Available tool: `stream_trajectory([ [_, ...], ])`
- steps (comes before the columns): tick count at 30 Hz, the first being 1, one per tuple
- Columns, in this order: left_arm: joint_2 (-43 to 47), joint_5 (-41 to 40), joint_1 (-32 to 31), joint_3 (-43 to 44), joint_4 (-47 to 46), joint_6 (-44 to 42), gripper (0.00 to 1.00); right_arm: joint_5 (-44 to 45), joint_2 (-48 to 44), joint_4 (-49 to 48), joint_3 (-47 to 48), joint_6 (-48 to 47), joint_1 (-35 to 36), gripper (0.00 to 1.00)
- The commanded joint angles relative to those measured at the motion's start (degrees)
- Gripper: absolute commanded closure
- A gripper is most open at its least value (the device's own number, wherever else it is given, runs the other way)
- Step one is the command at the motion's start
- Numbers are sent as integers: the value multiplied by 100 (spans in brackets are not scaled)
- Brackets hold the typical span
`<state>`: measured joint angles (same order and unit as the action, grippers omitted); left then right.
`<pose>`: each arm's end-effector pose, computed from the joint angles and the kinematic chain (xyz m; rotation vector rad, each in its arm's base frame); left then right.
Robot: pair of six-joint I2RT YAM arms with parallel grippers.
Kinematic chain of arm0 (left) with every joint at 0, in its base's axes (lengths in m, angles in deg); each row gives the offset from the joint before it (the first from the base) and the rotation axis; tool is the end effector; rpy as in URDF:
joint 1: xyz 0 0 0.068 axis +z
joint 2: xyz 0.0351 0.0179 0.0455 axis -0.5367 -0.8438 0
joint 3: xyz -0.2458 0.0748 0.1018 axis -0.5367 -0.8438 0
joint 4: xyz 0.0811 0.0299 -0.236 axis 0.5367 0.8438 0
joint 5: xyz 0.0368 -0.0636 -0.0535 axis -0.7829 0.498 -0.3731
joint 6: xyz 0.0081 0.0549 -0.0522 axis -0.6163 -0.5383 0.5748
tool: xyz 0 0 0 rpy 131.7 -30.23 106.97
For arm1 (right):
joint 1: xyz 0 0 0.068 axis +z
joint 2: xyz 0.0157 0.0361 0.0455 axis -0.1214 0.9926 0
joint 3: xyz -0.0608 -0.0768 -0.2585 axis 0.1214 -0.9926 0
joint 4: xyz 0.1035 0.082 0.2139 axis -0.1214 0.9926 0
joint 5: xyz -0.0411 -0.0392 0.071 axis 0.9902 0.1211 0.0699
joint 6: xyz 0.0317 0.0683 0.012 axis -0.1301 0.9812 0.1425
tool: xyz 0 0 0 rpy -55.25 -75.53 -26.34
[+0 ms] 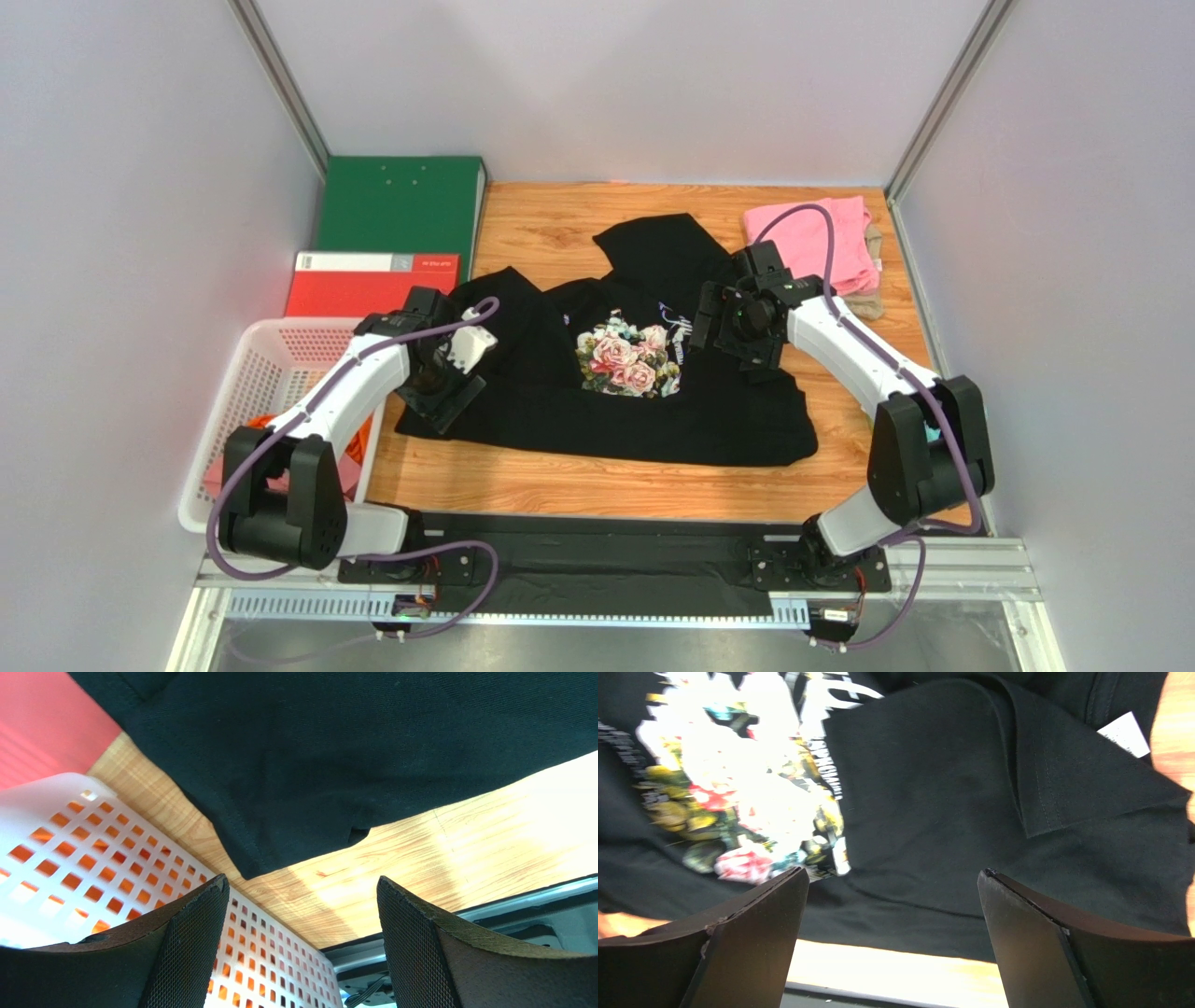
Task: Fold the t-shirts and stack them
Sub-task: Fold the flattened tshirt in 1/3 of the way
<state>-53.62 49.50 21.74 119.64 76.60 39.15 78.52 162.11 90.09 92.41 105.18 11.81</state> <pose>0.2159 -0.0383 0.1894 0.9223 2.8014 0.0954 0.2860 0.1012 0.2231 0.2821 2.7499 0.3221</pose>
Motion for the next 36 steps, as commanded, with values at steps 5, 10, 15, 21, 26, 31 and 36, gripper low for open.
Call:
stream_trajectory([
  [5,-226,-147,26,-20,-230,29,17,133,324,-753,-214,70,-7,0],
  [10,-252,-130,26,-100,-274,55,17,195,500,-841,-285,27,-41,0],
  [15,-261,-121,26,-109,-301,73,17,213,746,-947,-373,9,-121,0],
  [21,-243,54,-17,146,-213,161,17,239,939,-1123,-487,-35,-244,0],
  [26,-533,81,-79,331,-213,240,17,318,1036,-1158,-426,-88,-437,0],
  [31,-692,81,-150,270,-362,284,17,492,1027,-1053,-242,-149,-525,0],
  [36,-648,90,-150,68,-485,240,18,669,1054,-833,189,-281,-709,0],
])
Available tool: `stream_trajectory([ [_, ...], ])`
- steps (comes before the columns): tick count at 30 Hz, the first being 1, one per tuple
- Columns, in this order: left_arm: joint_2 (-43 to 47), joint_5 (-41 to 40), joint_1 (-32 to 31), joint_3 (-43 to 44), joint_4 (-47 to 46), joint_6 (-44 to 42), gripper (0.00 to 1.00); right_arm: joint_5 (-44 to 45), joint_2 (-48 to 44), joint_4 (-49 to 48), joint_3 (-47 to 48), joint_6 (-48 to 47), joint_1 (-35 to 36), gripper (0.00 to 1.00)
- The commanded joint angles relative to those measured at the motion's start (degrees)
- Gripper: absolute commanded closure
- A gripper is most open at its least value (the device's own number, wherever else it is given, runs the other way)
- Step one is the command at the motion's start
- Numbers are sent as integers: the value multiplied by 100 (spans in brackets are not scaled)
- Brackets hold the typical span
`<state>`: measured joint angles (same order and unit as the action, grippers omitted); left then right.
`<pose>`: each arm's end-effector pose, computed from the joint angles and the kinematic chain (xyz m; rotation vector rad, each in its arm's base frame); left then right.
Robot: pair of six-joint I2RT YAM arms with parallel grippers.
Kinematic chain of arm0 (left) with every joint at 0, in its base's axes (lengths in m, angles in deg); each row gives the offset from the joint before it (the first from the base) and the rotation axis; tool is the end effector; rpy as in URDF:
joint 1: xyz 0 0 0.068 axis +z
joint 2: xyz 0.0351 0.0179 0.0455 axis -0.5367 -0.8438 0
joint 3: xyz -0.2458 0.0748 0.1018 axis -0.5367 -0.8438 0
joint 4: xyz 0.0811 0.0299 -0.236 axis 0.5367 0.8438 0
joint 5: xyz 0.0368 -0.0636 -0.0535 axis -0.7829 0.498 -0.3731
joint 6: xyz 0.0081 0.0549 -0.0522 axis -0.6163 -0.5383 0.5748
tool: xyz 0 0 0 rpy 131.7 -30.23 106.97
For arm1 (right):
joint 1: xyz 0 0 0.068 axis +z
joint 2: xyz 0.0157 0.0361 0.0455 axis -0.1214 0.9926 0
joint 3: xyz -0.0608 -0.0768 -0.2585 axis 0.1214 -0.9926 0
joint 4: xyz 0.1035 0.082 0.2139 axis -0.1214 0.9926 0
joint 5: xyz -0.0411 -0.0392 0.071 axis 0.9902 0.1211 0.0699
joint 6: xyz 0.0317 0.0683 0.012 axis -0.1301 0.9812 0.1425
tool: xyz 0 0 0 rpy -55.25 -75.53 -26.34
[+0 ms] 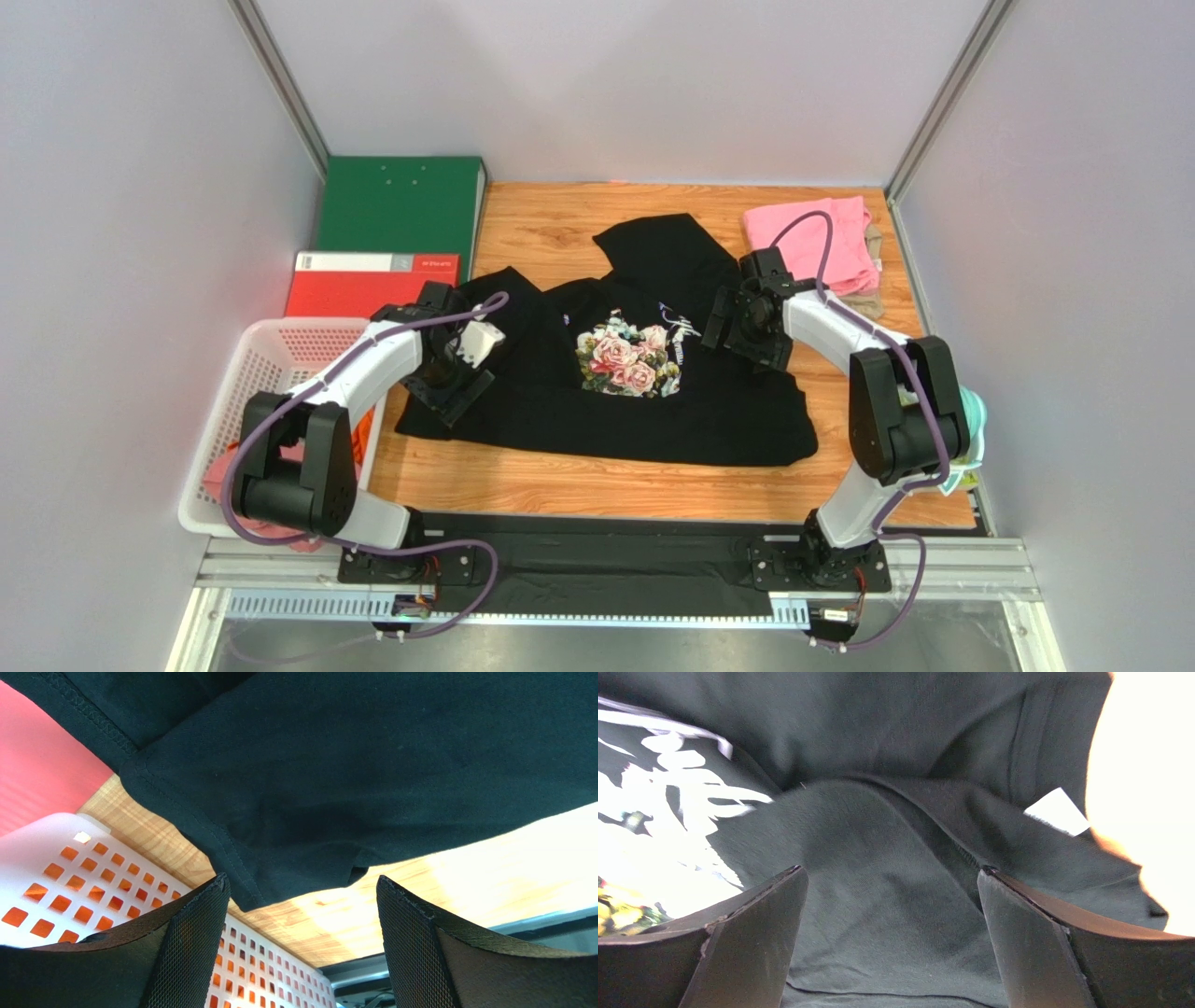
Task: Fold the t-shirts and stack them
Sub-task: Fold the flattened tshirt in 1/3 of the way
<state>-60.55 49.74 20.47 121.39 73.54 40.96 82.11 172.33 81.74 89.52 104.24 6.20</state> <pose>0.2360 -0.0478 0.1732 0.9214 2.8387 0.0768 0.3185 0.0742 0.1633 0.4201 2.7874 0.1716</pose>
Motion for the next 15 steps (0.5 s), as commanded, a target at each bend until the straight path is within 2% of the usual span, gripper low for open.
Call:
stream_trajectory([
  [1,71,57,-23,-134,-179,41,17,302,48,28,556,-205,-261,0],
  [6,159,40,-23,-310,-241,-3,17,530,303,300,1337,-293,-569,0],
  [9,168,31,-23,-301,-249,15,17,584,452,642,1760,-293,-526,0],
  [11,229,66,-23,-231,-232,67,18,548,313,766,1989,-328,-360,0],
  [15,414,171,-67,-82,-214,103,18,58,-232,671,1902,-275,552,0],
])
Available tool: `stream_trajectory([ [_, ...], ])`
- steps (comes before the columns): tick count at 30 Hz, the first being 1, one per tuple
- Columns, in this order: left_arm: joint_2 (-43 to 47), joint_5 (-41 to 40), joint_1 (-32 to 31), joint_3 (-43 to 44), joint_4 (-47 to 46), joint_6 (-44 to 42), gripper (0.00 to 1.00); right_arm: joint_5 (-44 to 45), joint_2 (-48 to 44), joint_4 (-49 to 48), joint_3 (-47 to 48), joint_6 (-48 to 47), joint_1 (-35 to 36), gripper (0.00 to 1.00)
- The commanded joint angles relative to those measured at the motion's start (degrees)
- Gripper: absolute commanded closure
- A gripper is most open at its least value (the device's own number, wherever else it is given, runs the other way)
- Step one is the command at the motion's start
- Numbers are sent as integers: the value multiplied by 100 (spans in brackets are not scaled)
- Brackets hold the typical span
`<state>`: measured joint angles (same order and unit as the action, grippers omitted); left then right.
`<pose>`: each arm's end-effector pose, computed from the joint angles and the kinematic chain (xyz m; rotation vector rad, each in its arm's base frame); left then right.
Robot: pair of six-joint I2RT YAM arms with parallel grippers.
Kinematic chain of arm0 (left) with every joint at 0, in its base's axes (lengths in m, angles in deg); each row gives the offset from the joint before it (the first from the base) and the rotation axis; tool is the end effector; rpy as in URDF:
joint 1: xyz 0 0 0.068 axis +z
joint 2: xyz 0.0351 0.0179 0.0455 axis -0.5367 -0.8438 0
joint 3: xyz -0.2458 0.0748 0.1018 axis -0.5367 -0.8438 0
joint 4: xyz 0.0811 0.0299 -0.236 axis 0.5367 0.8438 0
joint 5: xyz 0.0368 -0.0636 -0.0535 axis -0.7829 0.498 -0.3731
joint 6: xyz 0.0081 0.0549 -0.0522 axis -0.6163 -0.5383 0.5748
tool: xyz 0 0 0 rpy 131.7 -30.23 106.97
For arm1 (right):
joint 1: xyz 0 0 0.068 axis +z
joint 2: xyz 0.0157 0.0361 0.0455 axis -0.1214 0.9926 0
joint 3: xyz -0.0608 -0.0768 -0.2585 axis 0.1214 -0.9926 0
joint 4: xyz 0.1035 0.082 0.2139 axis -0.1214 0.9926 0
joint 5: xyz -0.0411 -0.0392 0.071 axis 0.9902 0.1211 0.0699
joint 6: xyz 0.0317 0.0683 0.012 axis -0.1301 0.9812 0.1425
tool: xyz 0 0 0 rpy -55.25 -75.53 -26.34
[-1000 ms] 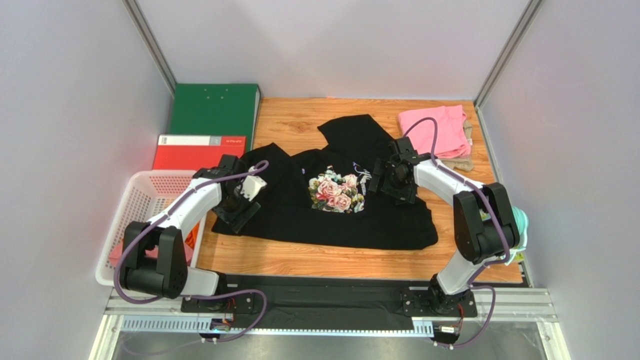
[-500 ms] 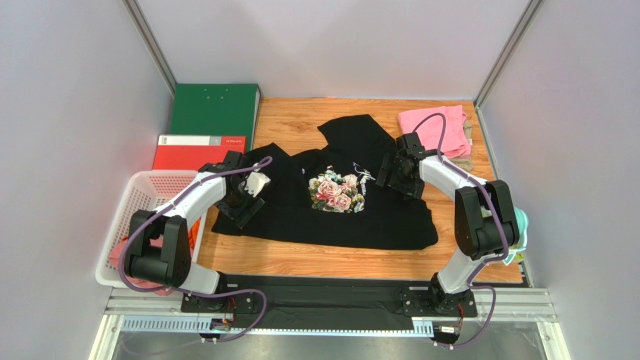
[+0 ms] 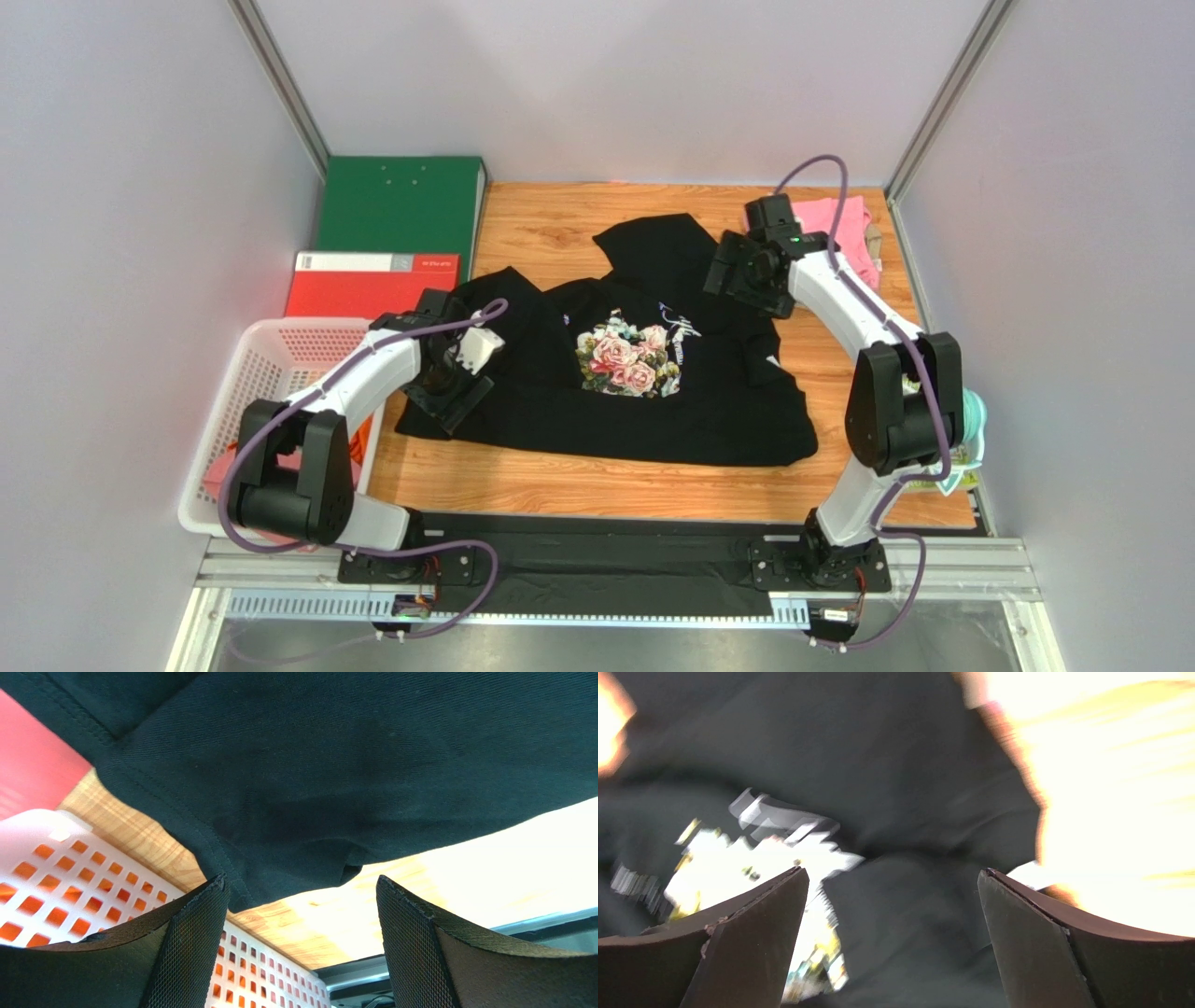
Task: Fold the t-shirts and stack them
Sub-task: Fold the flattened tshirt in 1/3 of the way
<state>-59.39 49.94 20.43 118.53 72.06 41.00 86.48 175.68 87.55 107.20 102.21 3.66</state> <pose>0.2280 -0.0466 0.1655 0.9230 2.8419 0.0709 0.3697 0.0641 0.2279 0.4324 2.6166 0.1174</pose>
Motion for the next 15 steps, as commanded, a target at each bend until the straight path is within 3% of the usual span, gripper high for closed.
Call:
stream_trajectory([
  [1,255,152,-80,240,-66,98,17,-633,-593,45,64,33,887,0],
  [4,-96,99,-98,328,-118,151,18,-1197,-463,-122,-147,296,1098,0],
  [9,-501,-59,-124,565,-338,291,18,-1005,-444,-394,-1051,455,1581,0],
  [15,-799,-498,-115,969,-558,151,18,-654,-1286,-526,-2202,745,1820,0],
])
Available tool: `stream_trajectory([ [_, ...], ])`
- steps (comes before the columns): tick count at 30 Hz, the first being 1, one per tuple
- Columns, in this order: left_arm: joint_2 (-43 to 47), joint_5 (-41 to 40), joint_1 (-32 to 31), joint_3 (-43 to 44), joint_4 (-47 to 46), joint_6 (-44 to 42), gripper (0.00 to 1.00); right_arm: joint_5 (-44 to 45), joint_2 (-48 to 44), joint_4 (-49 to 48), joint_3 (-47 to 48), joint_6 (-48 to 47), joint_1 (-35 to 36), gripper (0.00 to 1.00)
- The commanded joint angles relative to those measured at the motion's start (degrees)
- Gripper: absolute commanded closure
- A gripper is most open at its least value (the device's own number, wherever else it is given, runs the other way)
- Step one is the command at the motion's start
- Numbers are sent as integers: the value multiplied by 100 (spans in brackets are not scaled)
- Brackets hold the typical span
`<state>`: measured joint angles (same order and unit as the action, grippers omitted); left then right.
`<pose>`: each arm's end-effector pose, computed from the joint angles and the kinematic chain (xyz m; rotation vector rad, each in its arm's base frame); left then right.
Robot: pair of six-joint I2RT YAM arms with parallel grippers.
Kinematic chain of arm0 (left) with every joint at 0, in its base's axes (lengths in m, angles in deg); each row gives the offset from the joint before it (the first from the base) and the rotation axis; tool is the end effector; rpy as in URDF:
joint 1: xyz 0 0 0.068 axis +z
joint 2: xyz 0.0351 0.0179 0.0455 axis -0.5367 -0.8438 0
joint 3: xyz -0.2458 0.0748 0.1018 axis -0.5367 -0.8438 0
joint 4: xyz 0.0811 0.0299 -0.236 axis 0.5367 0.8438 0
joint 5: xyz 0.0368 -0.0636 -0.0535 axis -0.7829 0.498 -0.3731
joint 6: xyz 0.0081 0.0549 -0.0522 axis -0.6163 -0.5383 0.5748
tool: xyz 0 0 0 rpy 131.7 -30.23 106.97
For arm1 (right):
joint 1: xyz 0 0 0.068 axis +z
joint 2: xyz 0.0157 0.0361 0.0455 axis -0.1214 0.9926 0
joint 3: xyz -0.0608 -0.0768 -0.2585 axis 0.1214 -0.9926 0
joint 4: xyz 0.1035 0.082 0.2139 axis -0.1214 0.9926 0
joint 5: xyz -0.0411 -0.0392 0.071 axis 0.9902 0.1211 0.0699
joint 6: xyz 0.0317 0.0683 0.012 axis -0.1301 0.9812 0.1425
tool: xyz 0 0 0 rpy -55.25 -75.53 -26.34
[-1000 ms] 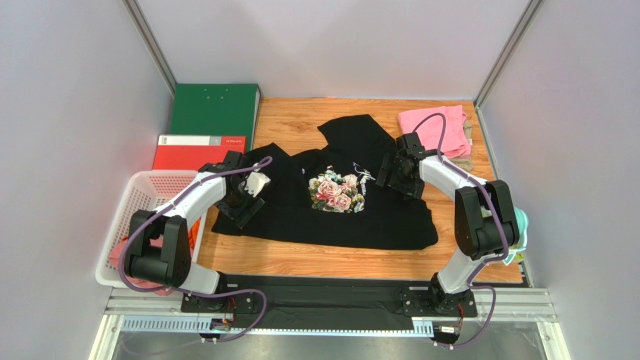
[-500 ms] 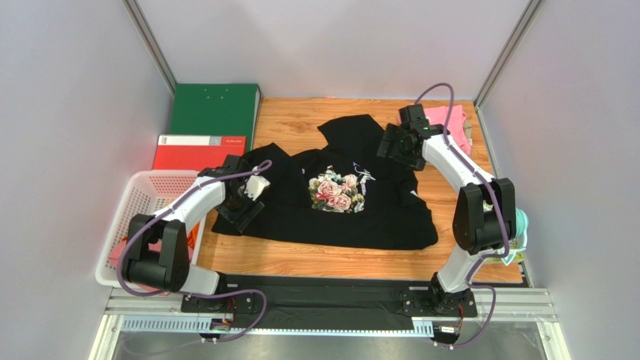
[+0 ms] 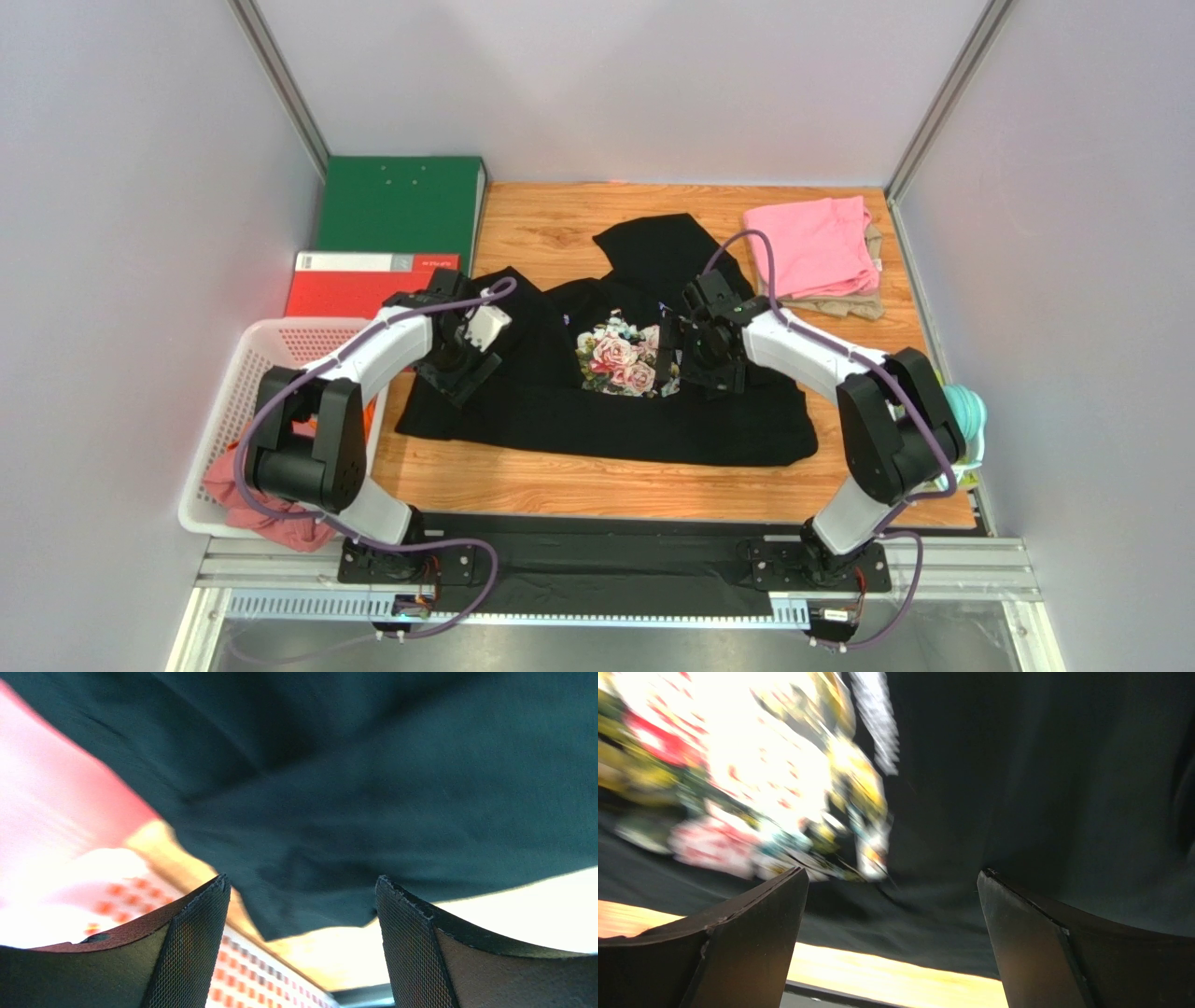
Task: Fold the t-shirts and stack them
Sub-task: Fold the flattened tshirt in 1/3 of the way
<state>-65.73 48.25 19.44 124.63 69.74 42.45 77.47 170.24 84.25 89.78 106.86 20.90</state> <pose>0.2608 -0.0563 0.1682 0.8958 2.8129 0.1132 0.2807 0.1540 0.1737 0.1070 2.8673 0.3401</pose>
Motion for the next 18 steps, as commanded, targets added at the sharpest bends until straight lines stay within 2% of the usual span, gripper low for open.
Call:
stream_trajectory([
  [1,-245,-443,-17,412,-378,-19,18,291,-840,-188,-567,306,95,0],
  [6,-711,-699,-17,255,-765,-29,18,379,-1165,-205,-1076,385,104,0],
  [11,-1176,-1033,-17,-70,-1073,-63,19,414,-1025,-337,-1148,377,104,0],
  [18,-747,-1051,-25,-677,-1179,-213,22,730,-788,-302,-876,236,95,0],
])
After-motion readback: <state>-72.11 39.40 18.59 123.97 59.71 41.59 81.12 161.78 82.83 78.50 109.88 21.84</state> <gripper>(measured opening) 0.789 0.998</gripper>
